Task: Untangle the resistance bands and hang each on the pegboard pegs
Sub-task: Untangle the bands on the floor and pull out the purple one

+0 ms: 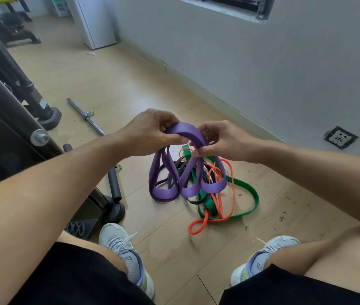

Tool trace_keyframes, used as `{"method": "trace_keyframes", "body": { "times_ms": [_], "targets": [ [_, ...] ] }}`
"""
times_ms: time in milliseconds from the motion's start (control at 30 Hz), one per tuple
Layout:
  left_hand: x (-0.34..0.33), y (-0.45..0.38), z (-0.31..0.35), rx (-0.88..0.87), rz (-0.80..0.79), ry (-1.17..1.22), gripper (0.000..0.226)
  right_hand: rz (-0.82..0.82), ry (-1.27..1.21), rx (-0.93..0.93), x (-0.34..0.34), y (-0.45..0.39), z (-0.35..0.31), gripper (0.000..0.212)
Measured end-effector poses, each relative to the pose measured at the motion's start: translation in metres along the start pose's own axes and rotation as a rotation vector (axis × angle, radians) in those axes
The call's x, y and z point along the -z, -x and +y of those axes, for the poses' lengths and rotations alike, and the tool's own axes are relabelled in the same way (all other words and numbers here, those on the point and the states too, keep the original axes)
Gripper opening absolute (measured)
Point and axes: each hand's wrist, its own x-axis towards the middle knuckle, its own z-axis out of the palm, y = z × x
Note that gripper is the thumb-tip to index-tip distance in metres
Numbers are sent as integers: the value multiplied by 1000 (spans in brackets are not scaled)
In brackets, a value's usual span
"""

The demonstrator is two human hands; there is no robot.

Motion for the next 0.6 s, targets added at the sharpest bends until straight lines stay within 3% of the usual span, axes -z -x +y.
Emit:
{"method": "trace_keyframes", "body": {
  "times_ms": [333,600],
  "targets": [
    [-8,8,6,64,-57,70,31,82,146,32,20,22,-40,24],
    [-12,16,35,6,19,154,25,134,286,-7,35,50,-68,26]
  ]
}}
